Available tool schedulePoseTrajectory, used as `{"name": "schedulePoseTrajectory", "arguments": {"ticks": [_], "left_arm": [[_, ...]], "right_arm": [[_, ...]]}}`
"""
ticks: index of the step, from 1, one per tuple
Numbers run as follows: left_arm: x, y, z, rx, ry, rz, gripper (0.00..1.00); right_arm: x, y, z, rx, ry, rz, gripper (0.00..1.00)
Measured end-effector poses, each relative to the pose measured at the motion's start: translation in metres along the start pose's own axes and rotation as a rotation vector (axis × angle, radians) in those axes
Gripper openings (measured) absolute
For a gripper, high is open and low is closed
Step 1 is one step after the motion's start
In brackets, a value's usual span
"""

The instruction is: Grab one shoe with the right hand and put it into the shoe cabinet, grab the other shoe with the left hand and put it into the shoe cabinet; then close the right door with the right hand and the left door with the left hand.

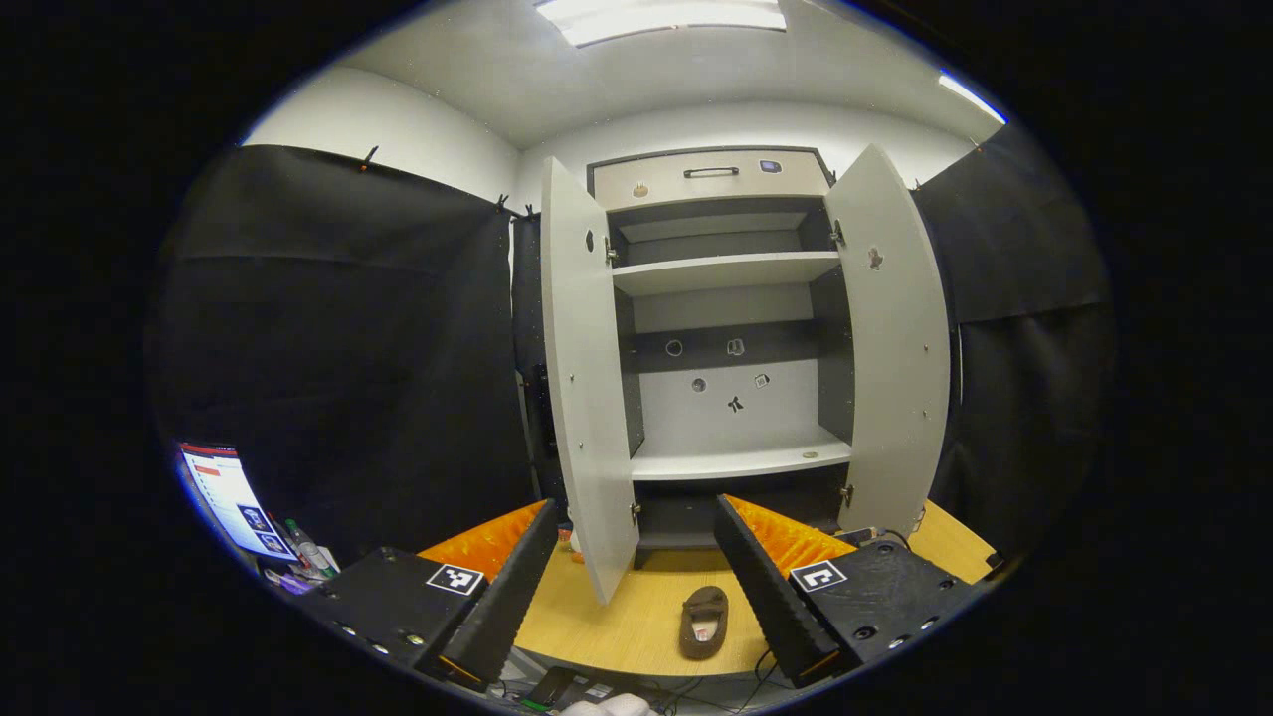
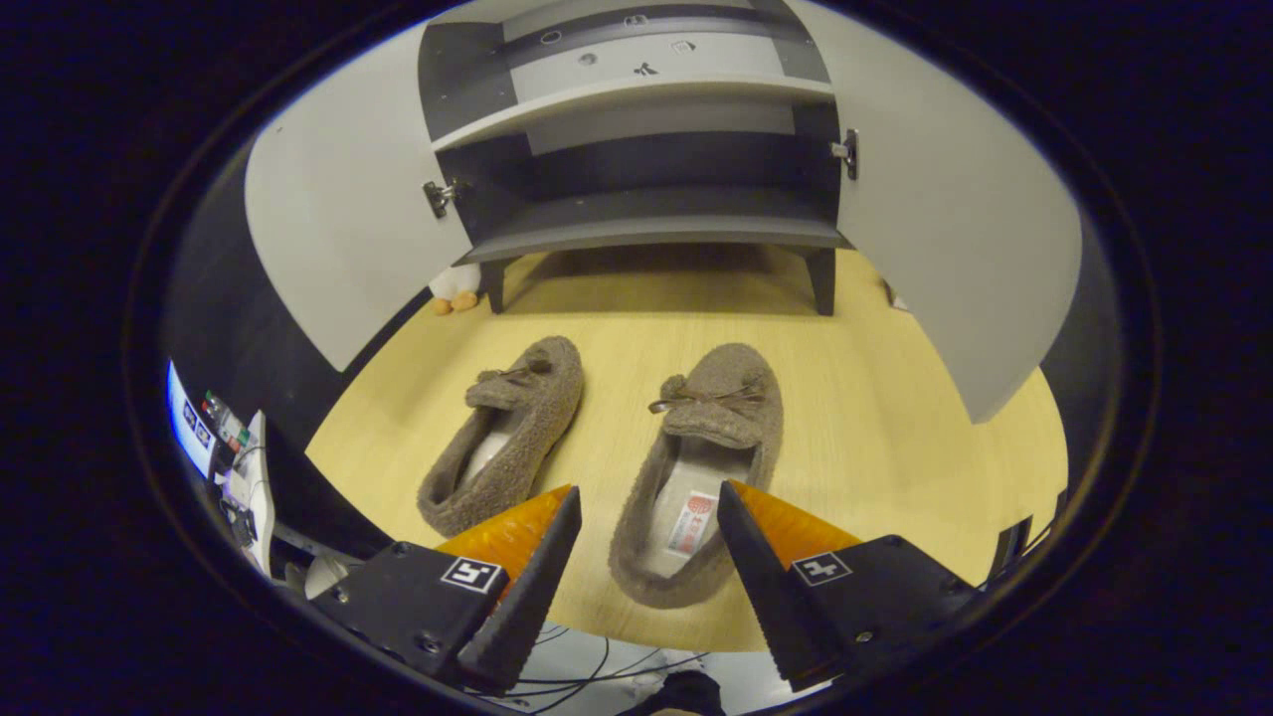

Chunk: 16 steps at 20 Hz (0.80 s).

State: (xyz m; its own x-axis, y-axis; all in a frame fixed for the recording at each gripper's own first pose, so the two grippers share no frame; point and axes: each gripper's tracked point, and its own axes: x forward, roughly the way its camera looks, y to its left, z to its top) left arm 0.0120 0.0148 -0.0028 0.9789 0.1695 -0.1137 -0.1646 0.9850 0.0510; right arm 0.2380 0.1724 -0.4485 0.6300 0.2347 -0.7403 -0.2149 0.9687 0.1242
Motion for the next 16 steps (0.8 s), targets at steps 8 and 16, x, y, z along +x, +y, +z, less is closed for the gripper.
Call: {"name": "schedulePoseTrajectory", "arguments": {"ticks": [8, 16], "left_arm": [[0.010, -0.002, -0.009, -0.002, 0.062, 0.049, 0.96], [0.017, -0.004, -0.013, 0.017, 0.079, 0.027, 0.96]], "right_arm": [[0.079, -0.004, 0.019, 0.024, 0.037, -0.015, 0.82], [0.100, -0.016, 0.041, 0.044, -0.013, -0.042, 0.18]]}}
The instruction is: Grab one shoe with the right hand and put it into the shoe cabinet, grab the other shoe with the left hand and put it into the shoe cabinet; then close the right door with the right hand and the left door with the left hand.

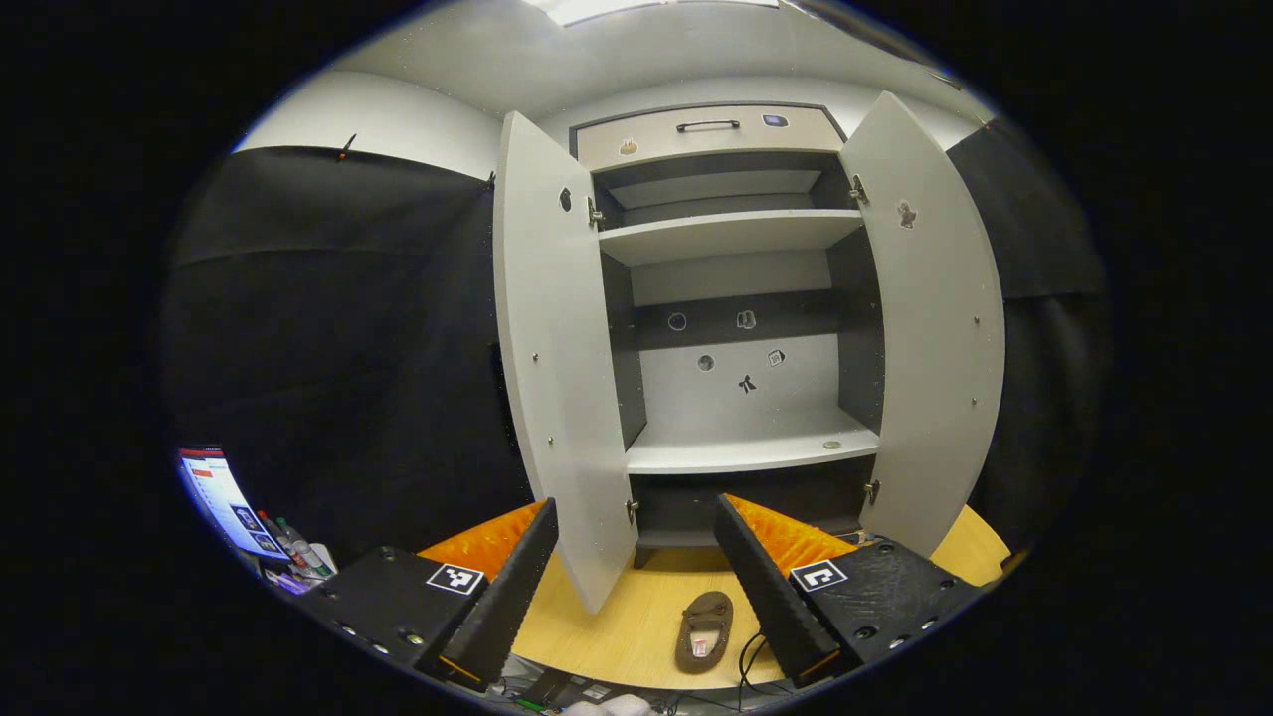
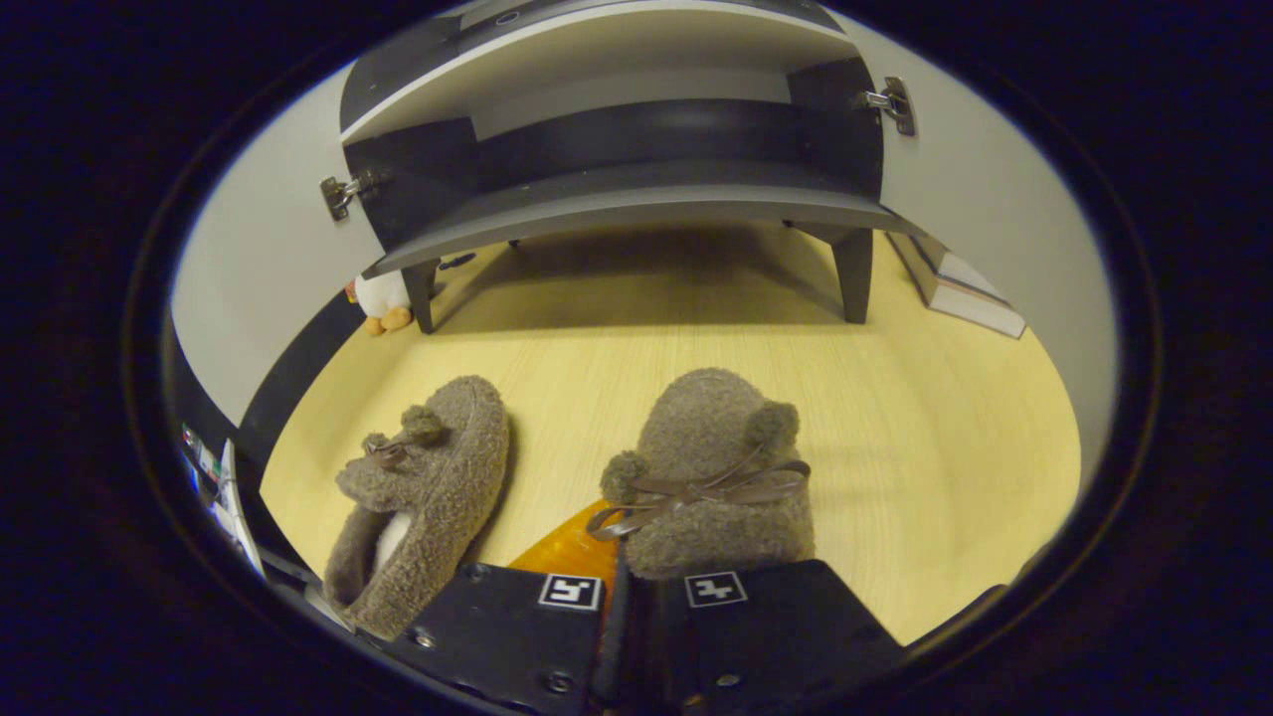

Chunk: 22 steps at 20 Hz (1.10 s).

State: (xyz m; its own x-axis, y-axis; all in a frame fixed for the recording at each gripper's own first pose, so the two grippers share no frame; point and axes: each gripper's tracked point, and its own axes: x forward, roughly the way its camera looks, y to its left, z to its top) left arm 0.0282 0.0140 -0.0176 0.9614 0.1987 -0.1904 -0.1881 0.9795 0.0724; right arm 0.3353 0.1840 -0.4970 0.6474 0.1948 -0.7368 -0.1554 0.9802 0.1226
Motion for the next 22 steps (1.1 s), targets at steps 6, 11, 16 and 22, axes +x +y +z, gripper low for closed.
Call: {"name": "schedulePoseTrajectory", "arguments": {"ticks": [6, 11, 16, 22], "left_arm": [[-0.001, 0.003, 0.001, -0.016, -0.028, -0.082, 0.96], [-0.011, 0.014, 0.001, -0.038, -0.058, -0.144, 0.96], [-0.025, 0.035, -0.011, -0.041, -0.063, -0.170, 0.96], [-0.029, 0.048, -0.025, -0.058, -0.048, -0.159, 0.96]], "right_arm": [[-0.033, 0.007, 0.019, 0.010, -0.018, 0.005, 0.05], [-0.104, 0.033, 0.084, -0.026, -0.175, 0.022, 0.07], [-0.167, 0.058, 0.181, -0.071, -0.333, 0.031, 0.07], [-0.187, 0.071, 0.305, -0.103, -0.436, 0.009, 0.07]]}}
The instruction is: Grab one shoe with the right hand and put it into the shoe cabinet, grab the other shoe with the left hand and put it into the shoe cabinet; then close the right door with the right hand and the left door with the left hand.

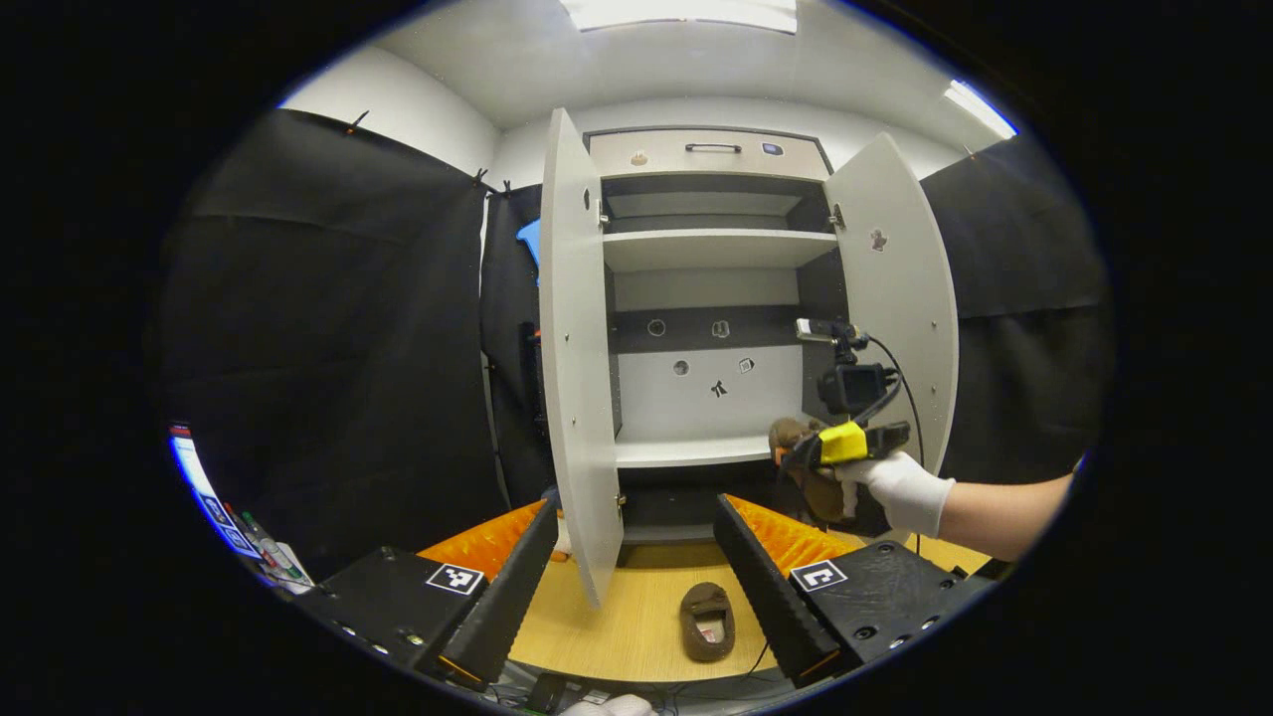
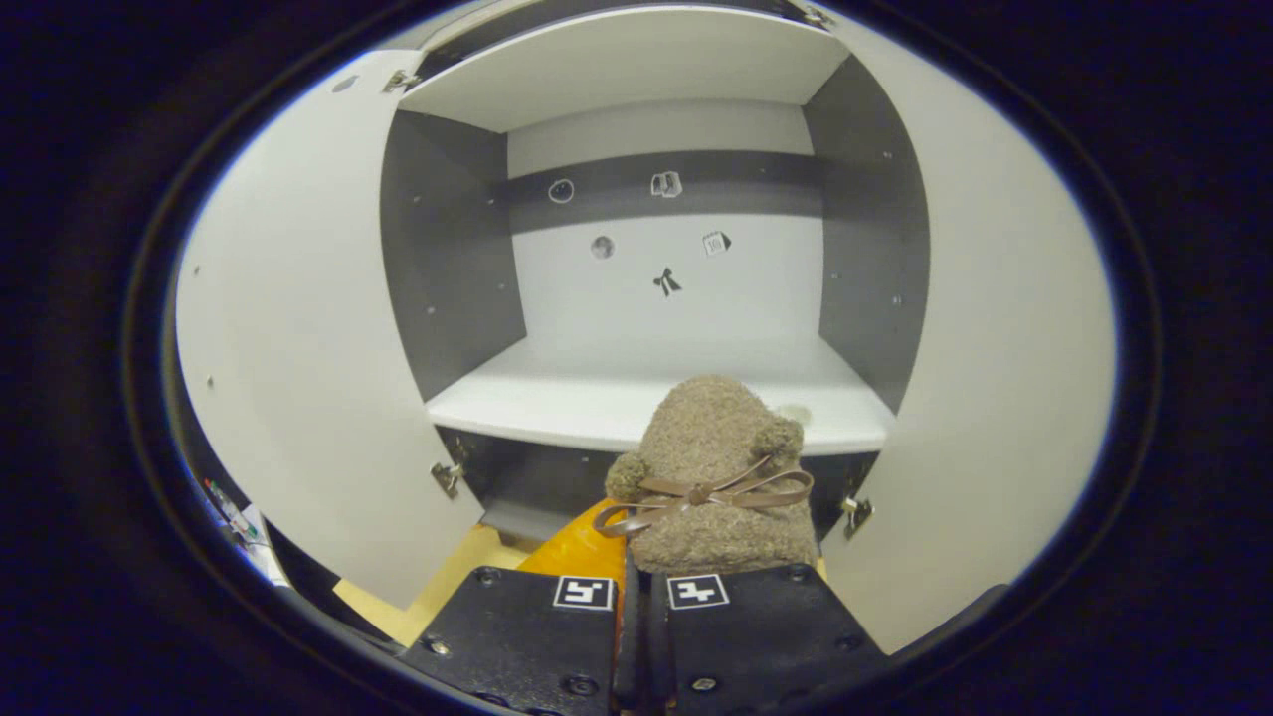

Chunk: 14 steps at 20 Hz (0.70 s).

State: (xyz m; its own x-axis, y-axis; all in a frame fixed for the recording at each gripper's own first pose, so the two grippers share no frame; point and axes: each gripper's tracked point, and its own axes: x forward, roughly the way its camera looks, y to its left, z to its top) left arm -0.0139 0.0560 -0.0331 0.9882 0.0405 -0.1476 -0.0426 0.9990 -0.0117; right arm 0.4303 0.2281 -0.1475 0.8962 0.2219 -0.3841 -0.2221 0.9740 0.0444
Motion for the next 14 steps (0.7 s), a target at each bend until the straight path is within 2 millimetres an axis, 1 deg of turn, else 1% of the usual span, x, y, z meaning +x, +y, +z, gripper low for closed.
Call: {"name": "schedulePoseTrajectory", "arguments": {"ticks": [1, 4, 5, 7, 9, 11, 13, 14], "left_arm": [[0.001, 0.001, -0.001, -0.009, 0.000, 0.006, 0.96], [0.002, 0.002, 0.001, -0.009, -0.004, 0.029, 0.96], [0.004, 0.002, 0.002, -0.004, -0.005, 0.040, 0.96], [0.004, 0.004, 0.002, -0.002, -0.003, 0.067, 0.96], [0.005, 0.005, 0.001, -0.006, 0.002, 0.090, 0.96], [0.007, 0.007, 0.000, -0.002, 0.011, 0.113, 0.96], [0.009, 0.010, -0.003, 0.005, 0.023, 0.133, 0.96], [0.008, 0.011, -0.004, 0.007, 0.026, 0.142, 0.96]], "right_arm": [[0.009, -0.001, 0.017, 0.000, -0.005, -0.001, 0.07], [0.050, -0.008, 0.059, -0.016, -0.012, -0.017, 0.07], [0.065, -0.013, 0.072, -0.022, -0.013, -0.028, 0.07], [0.094, -0.022, 0.092, -0.022, -0.002, -0.044, 0.07], [0.124, -0.027, 0.102, -0.015, 0.043, -0.048, 0.07], [0.150, -0.033, 0.107, -0.010, 0.088, -0.057, 0.07], [0.174, -0.036, 0.104, -0.017, 0.144, -0.061, 0.07], [0.182, -0.037, 0.098, -0.012, 0.181, -0.062, 0.07]]}}
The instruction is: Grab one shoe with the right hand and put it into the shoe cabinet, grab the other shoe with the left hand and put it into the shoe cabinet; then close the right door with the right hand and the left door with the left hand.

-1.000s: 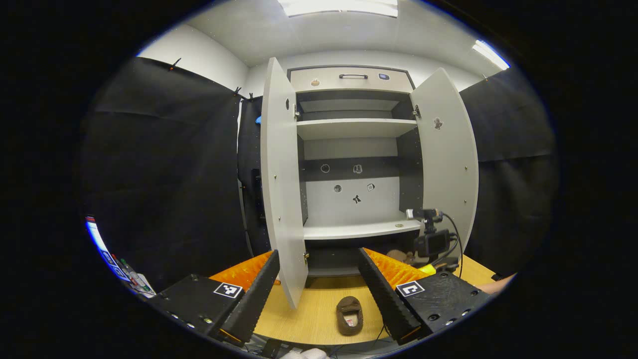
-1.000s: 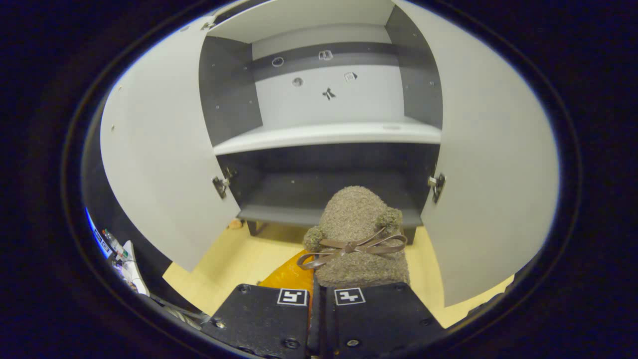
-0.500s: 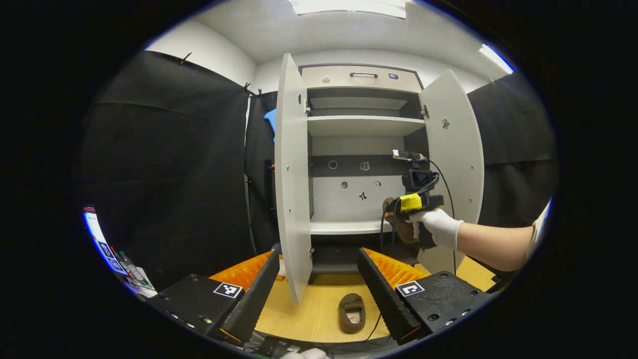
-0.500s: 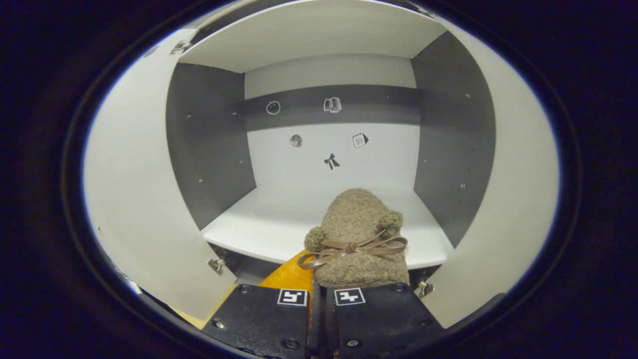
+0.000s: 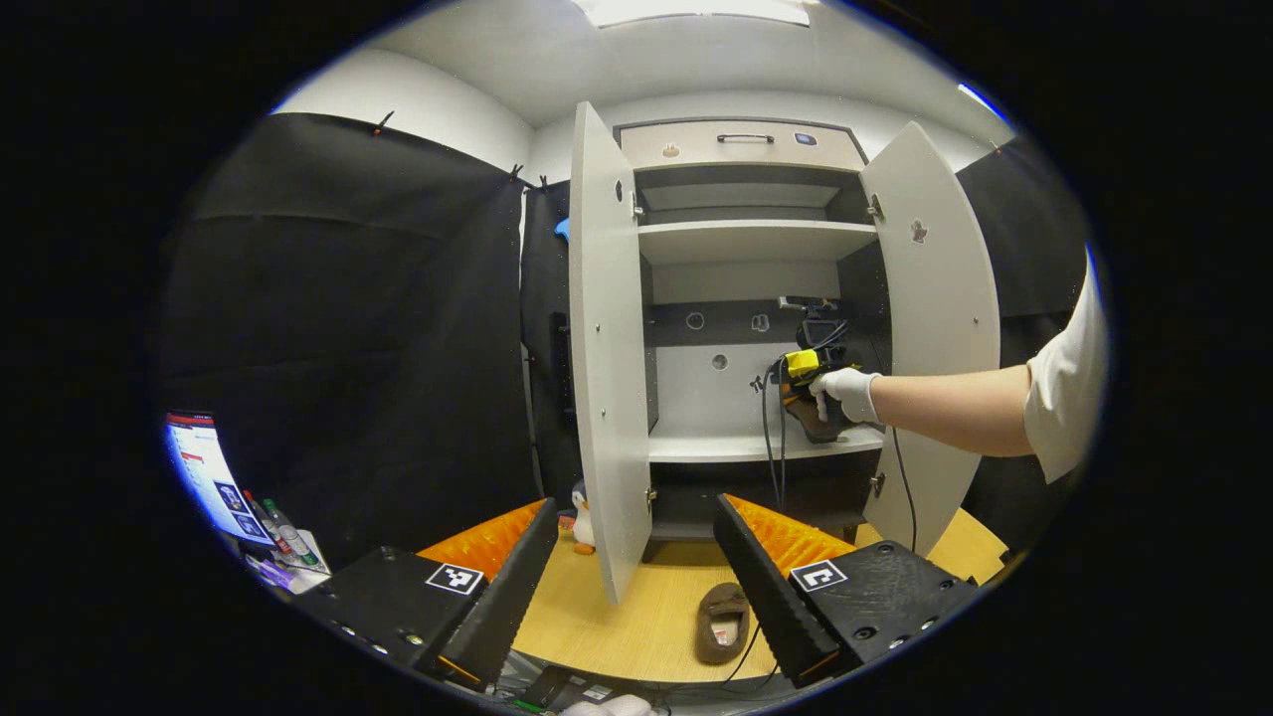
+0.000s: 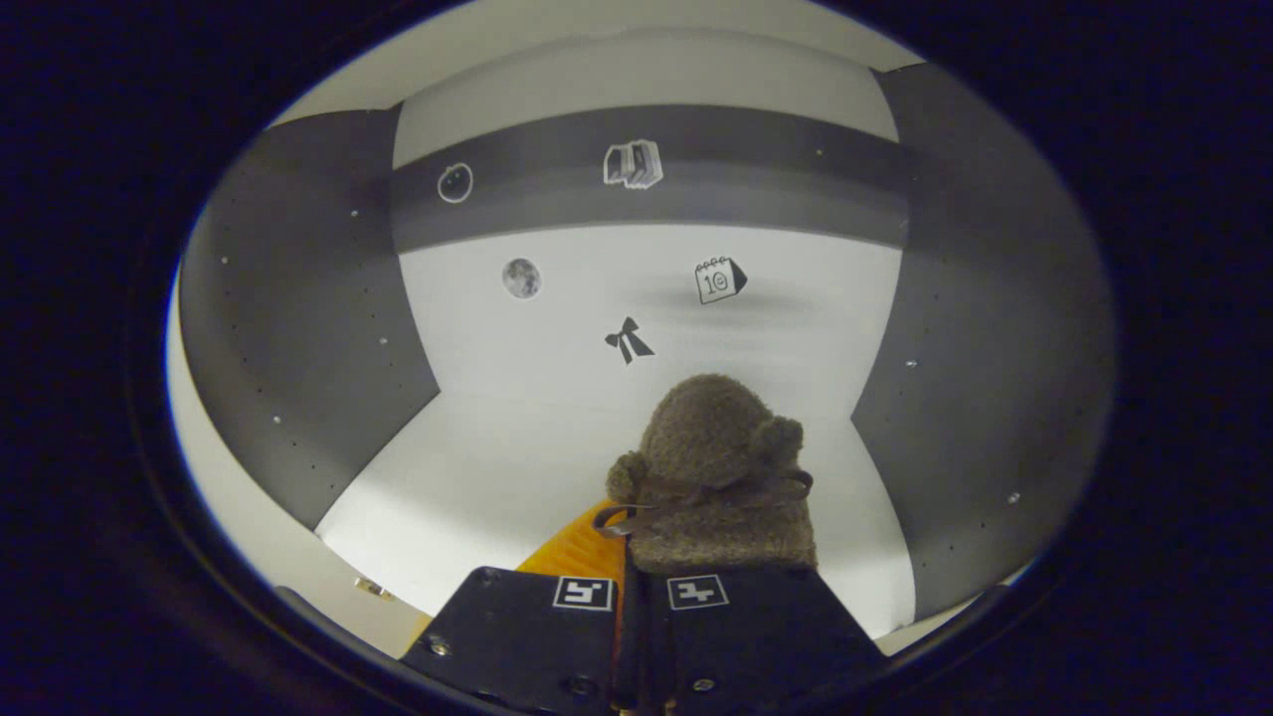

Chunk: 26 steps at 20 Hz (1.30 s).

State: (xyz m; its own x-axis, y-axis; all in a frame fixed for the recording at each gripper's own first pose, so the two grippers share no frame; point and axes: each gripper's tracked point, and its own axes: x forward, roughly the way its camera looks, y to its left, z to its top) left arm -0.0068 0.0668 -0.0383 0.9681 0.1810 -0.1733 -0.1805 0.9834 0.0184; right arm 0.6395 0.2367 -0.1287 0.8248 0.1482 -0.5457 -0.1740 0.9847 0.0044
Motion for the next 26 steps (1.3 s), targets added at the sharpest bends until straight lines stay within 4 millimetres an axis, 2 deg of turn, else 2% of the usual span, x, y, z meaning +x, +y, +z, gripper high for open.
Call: {"name": "schedulePoseTrajectory", "arguments": {"ticks": [3, 7, 9, 11, 12, 13, 15, 16, 19, 21, 22, 24, 26], "left_arm": [[0.003, 0.002, 0.001, 0.000, 0.002, 0.023, 0.96], [-0.001, 0.002, 0.001, 0.003, -0.004, 0.034, 0.96], [-0.001, 0.002, 0.002, 0.000, -0.008, 0.033, 0.96], [0.000, 0.003, 0.003, -0.002, -0.016, 0.026, 0.96], [-0.001, 0.004, 0.004, -0.001, -0.019, 0.021, 0.96], [-0.001, 0.005, 0.004, 0.001, -0.024, 0.015, 0.96], [-0.007, 0.008, 0.003, -0.001, -0.033, 0.003, 0.96], [-0.008, 0.010, 0.006, -0.004, -0.041, -0.003, 0.96], [-0.010, 0.016, 0.010, -0.008, -0.059, -0.022, 0.96], [-0.012, 0.020, 0.009, -0.013, -0.060, -0.038, 0.96], [-0.013, 0.022, 0.009, -0.017, -0.060, -0.048, 0.96], [-0.015, 0.025, 0.007, -0.021, -0.056, -0.070, 0.96], [-0.017, 0.027, 0.004, -0.025, -0.051, -0.097, 0.96]], "right_arm": [[0.025, -0.002, -0.016, 0.049, 0.102, -0.004, 0.05], [0.027, -0.003, -0.019, 0.035, 0.138, -0.038, 0.05], [0.025, 0.001, -0.019, 0.028, 0.142, -0.022, 0.19], [0.012, 0.004, -0.014, 0.033, 0.113, -0.007, 0.36], [0.002, 0.004, -0.010, 0.039, 0.082, -0.002, 0.52], [-0.005, 0.004, -0.010, 0.038, 0.061, -0.002, 0.60], [-0.029, 0.002, -0.010, 0.034, 0.034, 0.004, 0.84], [-0.039, 0.001, -0.011, 0.036, 0.009, 0.006, 0.88], [-0.086, -0.006, -0.002, 0.010, -0.107, -0.006, 0.86], [-0.126, -0.007, 0.003, -0.021, -0.202, -0.011, 0.87], [-0.149, -0.007, 0.003, -0.027, -0.250, -0.011, 0.90], [-0.194, -0.006, -0.005, -0.028, -0.322, -0.005, 0.97], [-0.238, -0.007, -0.021, -0.022, -0.378, 0.001, 0.99]]}}
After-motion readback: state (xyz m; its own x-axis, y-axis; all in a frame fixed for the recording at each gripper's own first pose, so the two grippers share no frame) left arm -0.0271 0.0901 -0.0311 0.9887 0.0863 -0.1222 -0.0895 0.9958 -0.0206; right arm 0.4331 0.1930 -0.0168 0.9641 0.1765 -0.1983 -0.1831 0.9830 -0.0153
